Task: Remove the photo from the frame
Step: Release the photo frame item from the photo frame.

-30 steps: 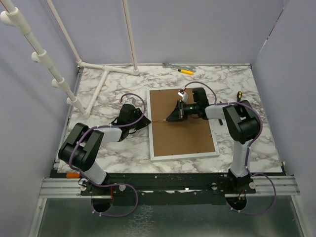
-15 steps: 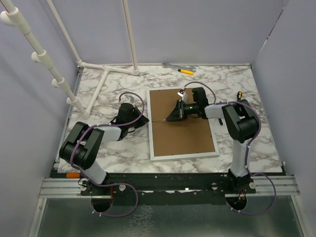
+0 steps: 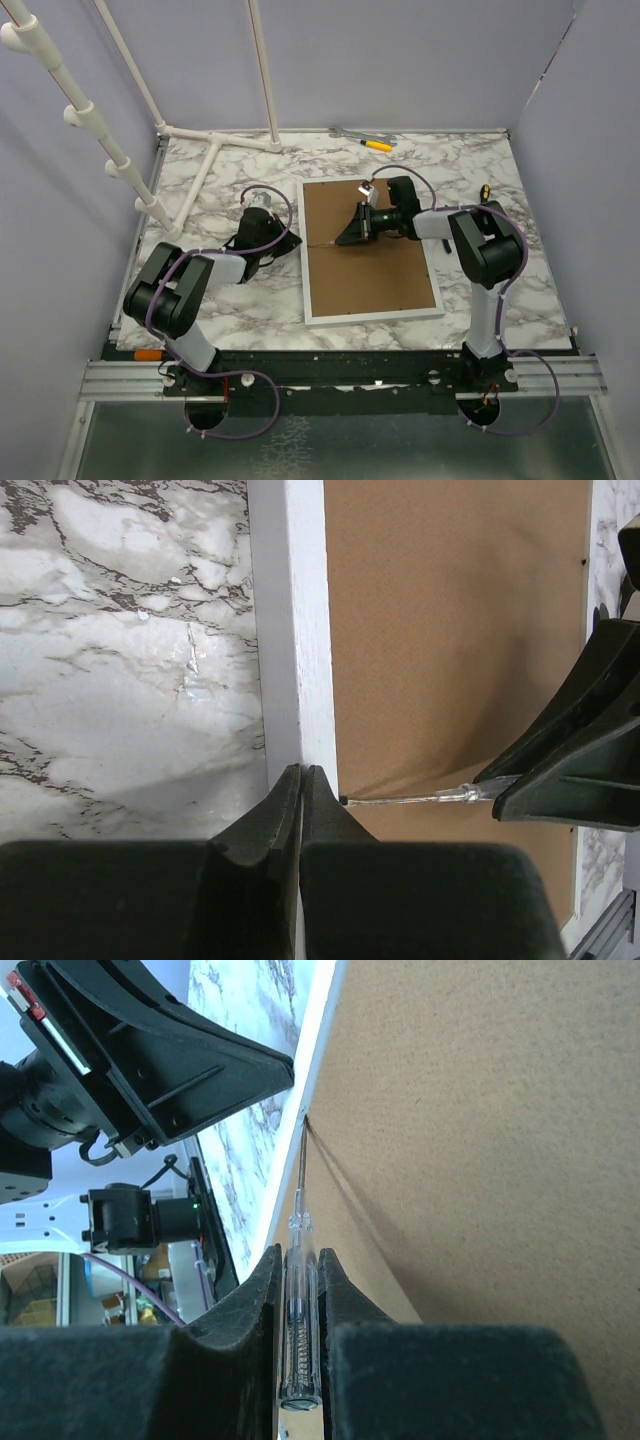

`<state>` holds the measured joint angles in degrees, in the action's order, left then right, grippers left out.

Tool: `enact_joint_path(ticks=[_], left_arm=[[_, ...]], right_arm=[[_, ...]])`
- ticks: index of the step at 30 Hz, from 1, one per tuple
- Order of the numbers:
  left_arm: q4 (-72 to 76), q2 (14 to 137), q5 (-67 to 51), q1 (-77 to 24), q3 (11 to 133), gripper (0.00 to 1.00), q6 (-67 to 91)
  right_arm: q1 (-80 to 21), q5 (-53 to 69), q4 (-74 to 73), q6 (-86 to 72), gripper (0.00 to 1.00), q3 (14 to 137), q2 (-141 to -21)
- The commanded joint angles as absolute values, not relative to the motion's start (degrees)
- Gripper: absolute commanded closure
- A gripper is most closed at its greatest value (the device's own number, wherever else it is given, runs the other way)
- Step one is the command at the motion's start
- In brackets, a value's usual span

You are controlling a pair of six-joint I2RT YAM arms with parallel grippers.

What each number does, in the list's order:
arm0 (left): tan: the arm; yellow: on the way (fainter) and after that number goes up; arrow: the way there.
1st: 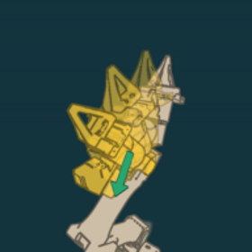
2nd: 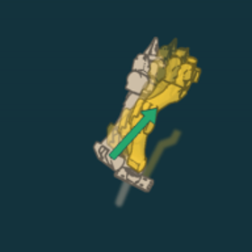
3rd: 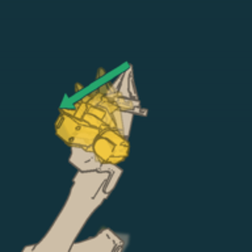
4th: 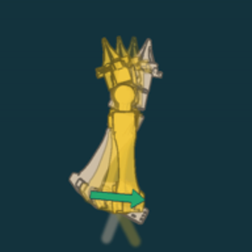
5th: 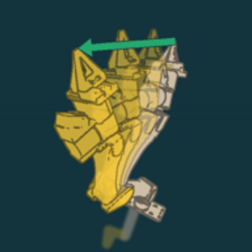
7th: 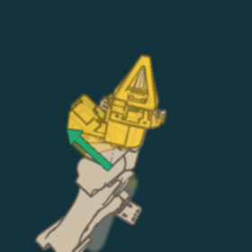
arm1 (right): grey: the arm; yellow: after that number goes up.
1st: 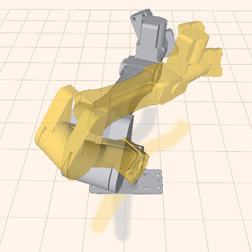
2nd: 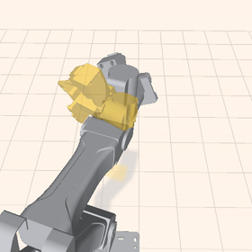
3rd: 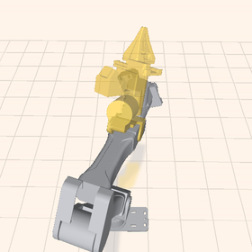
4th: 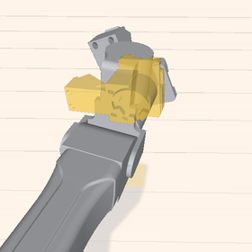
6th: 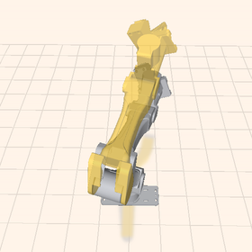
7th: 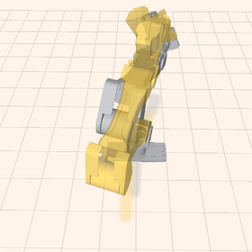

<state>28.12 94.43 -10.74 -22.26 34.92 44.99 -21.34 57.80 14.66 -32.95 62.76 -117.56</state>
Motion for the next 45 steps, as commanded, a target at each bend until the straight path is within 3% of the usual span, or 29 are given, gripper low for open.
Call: enact_joint_path(ticks=[1,11,21,45], left_arm=[[27.4,97.1,-16.4,-23.7,35.1,0.96,45.7],[27.9,96.9,-17.0,-23.7,34.3,0.89,46.1],[29.3,97.8,-18.2,-23.8,33.6,0.92,46.5],[32.5,96.1,-17.3,-29.4,31.0,0.92,50.4]], right_arm=[[-25.5,55.3,12.0,-31.9,0.99,64.3,-118.9],[-25.7,54.1,8.9,-30.8,0.99,65.4,-118.1],[-27.4,48.9,-5.2,-27.9,0.99,72.9,-115.6],[-40.9,25.7,-42.2,-29.9,0.99,109.1,-121.6]])
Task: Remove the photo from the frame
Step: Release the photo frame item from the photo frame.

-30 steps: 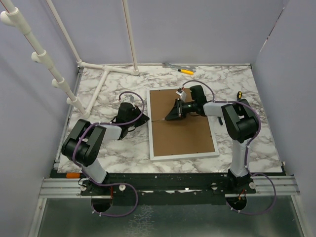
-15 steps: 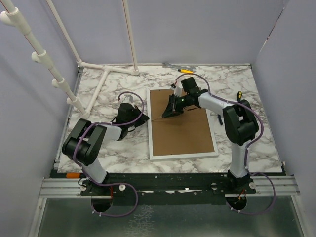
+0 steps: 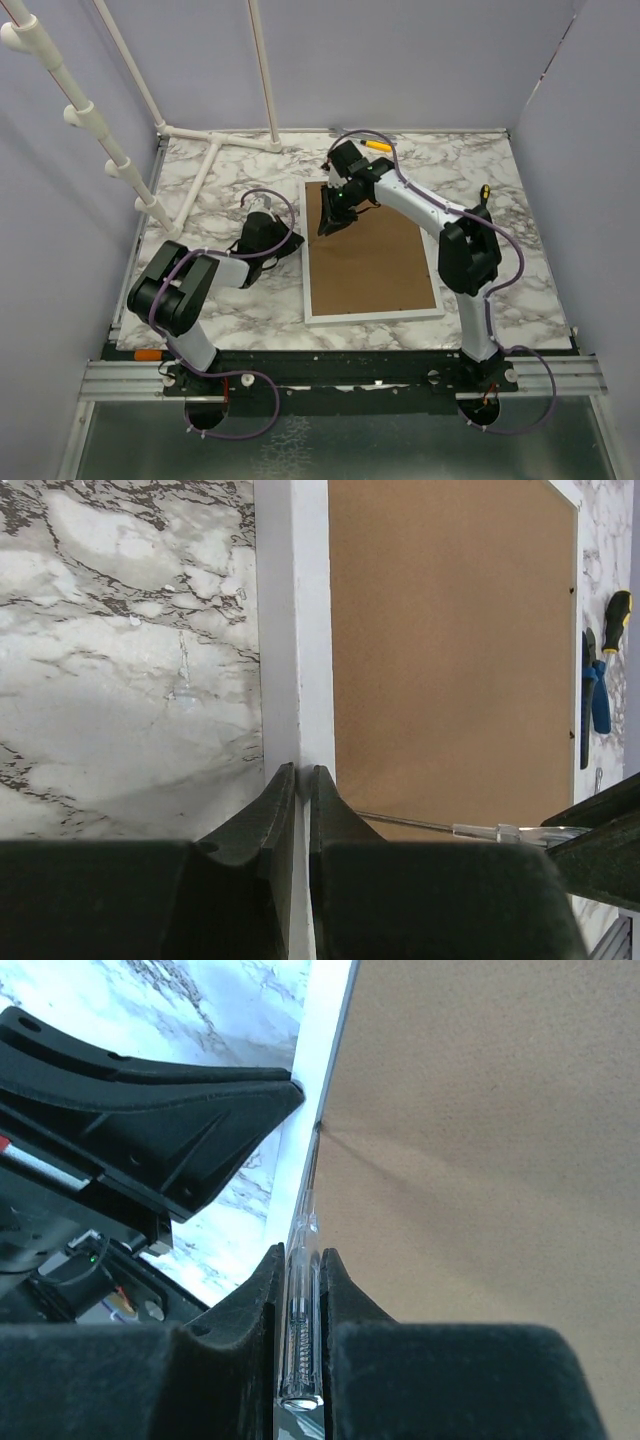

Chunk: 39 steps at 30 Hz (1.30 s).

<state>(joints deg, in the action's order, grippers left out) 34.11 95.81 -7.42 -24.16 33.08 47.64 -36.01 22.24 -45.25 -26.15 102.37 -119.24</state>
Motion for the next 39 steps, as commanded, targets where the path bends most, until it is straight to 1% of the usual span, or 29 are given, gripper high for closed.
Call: enact_joint_path(ticks=[1,11,16,20,33,37,39], left_arm=[[32.5,95.8,-17.4,-29.5,30.8,0.92,50.4],[32.5,93.9,-17.3,-29.9,29.4,0.92,51.1],[32.8,93.6,-17.0,-30.3,28.8,0.92,51.4],[33.1,93.7,-16.7,-31.0,28.7,0.92,51.8],[33.3,94.7,-16.5,-32.8,29.9,0.92,52.4],[32.5,94.4,-14.9,-32.7,29.6,0.93,52.4],[31.0,93.4,-13.2,-32.2,29.2,0.93,52.1]], right_arm=[[-41.6,25.1,-42.7,-30.3,0.99,110.1,-122.0],[-47.0,19.1,-48.0,-33.7,0.99,121.7,-128.0],[-48.7,15.5,-49.4,-34.9,0.99,126.2,-130.1],[-49.4,15.1,-49.8,-35.3,0.99,128.8,-131.8],[-49.9,17.3,-46.7,-35.5,0.99,128.5,-132.4],[-49.8,15.0,-47.1,-34.2,0.99,127.9,-131.3],[-49.5,13.1,-46.4,-32.7,0.99,125.2,-128.9]])
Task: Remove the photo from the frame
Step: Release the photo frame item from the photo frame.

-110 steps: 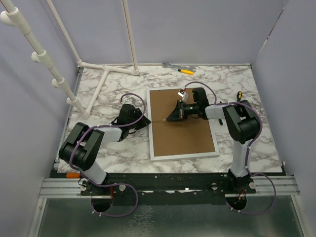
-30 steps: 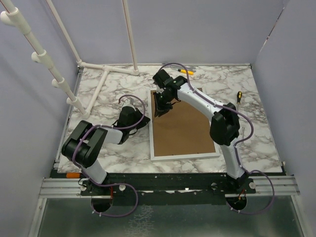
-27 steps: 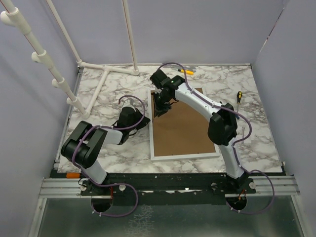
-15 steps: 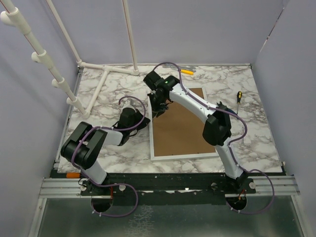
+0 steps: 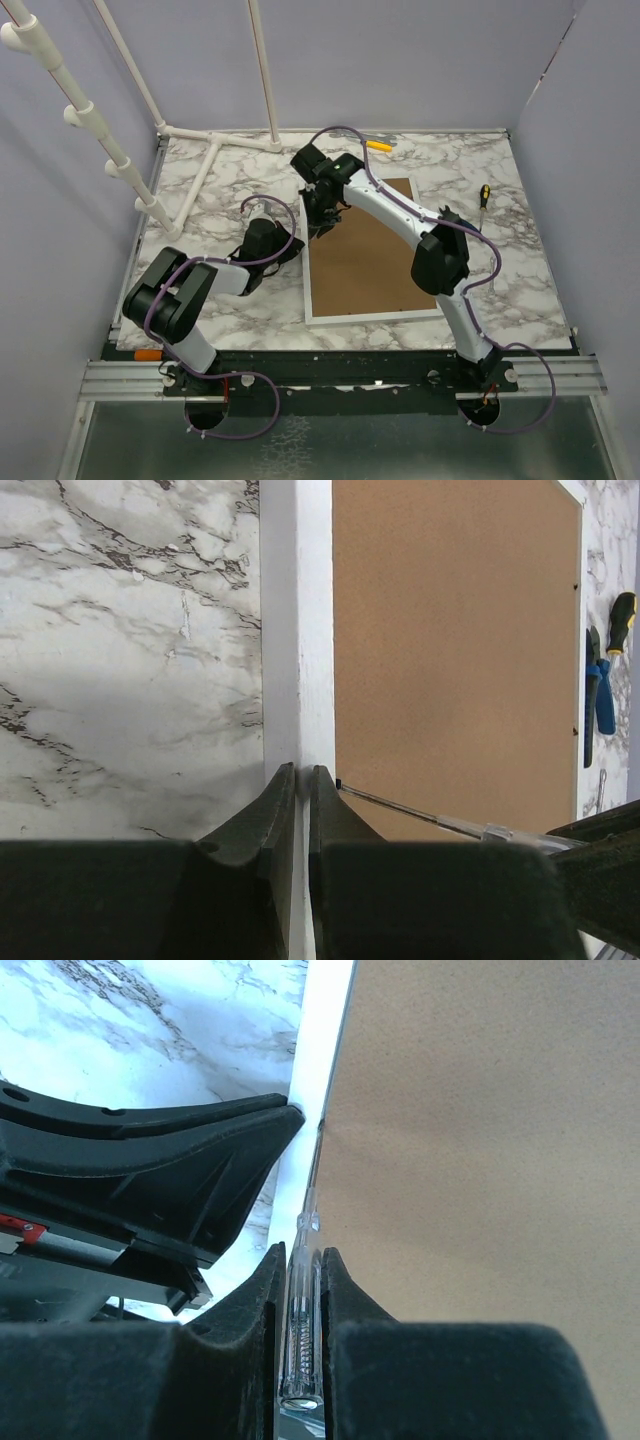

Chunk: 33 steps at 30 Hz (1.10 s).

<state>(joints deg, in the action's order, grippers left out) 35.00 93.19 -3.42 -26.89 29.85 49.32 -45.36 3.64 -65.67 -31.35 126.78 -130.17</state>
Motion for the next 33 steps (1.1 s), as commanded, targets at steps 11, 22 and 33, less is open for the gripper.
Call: enact_joint_path(ticks=[11,22,33], left_arm=[[21.7,86.9,-10.8,-27.0,30.0,0.93,47.0],[18.3,85.3,-7.9,-26.1,33.5,0.64,42.6],[15.5,89.6,-0.7,-26.1,42.0,0.41,36.6]], right_arm=[[-37.6,17.5,-30.0,-28.7,0.99,89.4,-103.9],[-25.7,36.5,-7.3,-27.2,0.99,64.7,-94.6],[-23.7,33.4,3.3,-29.0,0.99,58.4,-90.9]])
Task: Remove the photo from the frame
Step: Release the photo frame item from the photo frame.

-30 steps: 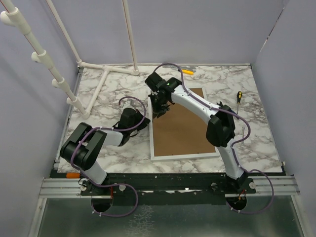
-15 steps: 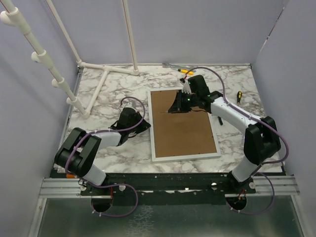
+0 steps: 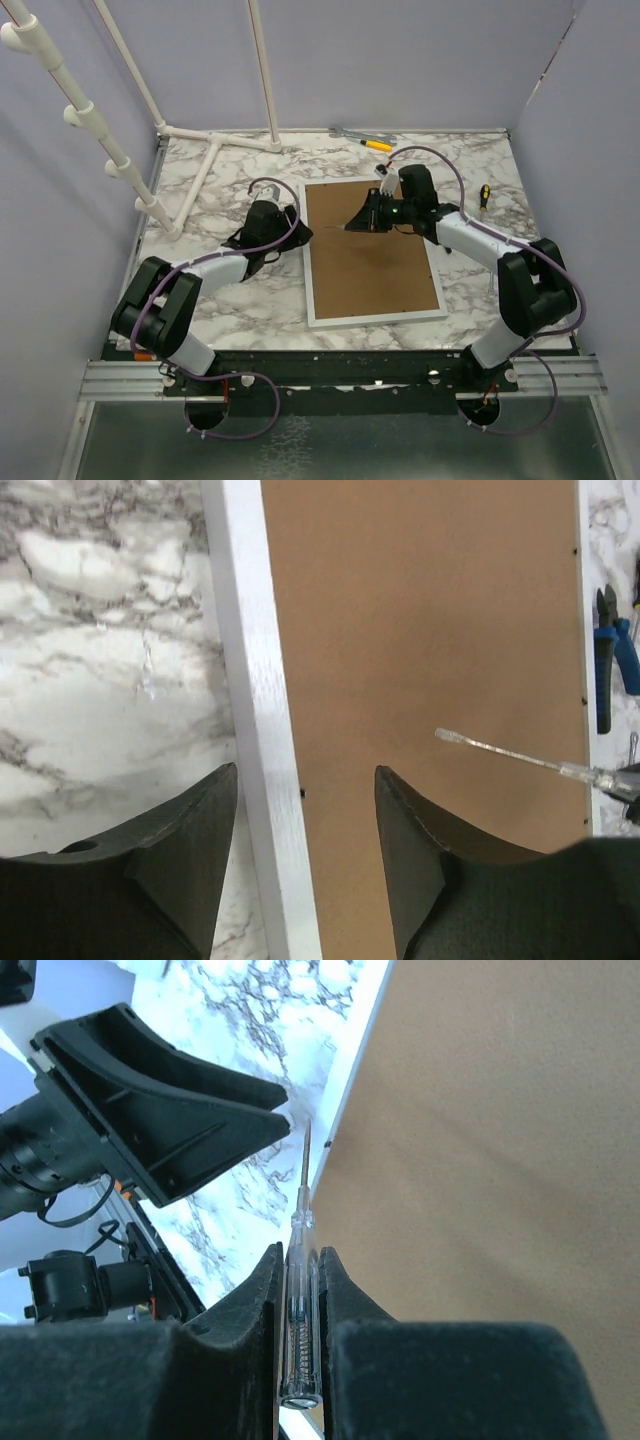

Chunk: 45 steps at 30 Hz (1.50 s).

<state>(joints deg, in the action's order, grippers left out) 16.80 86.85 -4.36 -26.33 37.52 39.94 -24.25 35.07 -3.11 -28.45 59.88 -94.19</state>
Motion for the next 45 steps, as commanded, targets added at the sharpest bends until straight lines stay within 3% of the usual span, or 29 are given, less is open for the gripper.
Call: enact_joint_path(ticks=[1,17,23,27,32,45], left_arm=[[15.6,90.6,-0.7,-26.1,42.9,0.41,36.2],[10.6,104.6,1.9,-23.4,57.2,0.42,31.9],[10.2,107.8,0.0,-23.2,59.3,0.43,31.7],[10.1,109.3,-2.0,-23.2,60.2,0.48,31.7],[10.4,110.5,-3.9,-23.1,60.4,0.58,29.9],[11.6,111.1,-7.3,-24.0,60.0,0.78,26.0]], right_arm=[[-23.5,32.3,4.1,-30.2,0.99,57.9,-90.6],[-19.7,28.6,18.2,-42.2,0.99,46.7,-84.8],[-19.5,23.2,13.6,-41.6,0.99,48.7,-85.6],[-19.3,24.4,16.2,-39.4,0.99,49.7,-87.9],[-18.6,22.6,5.9,-32.2,0.99,58.8,-92.6],[-14.0,32.1,6.5,-31.8,0.99,68.5,-104.9]])
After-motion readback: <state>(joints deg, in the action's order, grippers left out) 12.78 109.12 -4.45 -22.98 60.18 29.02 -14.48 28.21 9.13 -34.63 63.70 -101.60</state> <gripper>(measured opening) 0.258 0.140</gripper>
